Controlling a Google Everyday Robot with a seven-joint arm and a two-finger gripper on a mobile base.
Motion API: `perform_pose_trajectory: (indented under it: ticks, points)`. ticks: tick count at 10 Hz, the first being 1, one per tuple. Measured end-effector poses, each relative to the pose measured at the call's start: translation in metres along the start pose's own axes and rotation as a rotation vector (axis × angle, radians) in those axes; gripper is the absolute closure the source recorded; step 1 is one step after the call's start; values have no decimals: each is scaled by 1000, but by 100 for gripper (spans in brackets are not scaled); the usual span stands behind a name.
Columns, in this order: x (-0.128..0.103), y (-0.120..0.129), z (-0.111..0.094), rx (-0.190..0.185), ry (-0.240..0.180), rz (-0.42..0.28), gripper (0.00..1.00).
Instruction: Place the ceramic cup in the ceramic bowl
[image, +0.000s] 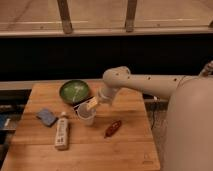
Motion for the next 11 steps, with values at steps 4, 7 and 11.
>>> perform_pose_trajectory:
  ticks: [4, 7, 11]
  points:
    - [9, 18, 32, -13, 86, -44, 39]
    - [12, 29, 32, 8, 101, -83, 70]
    - [9, 35, 12, 36, 75, -111, 100]
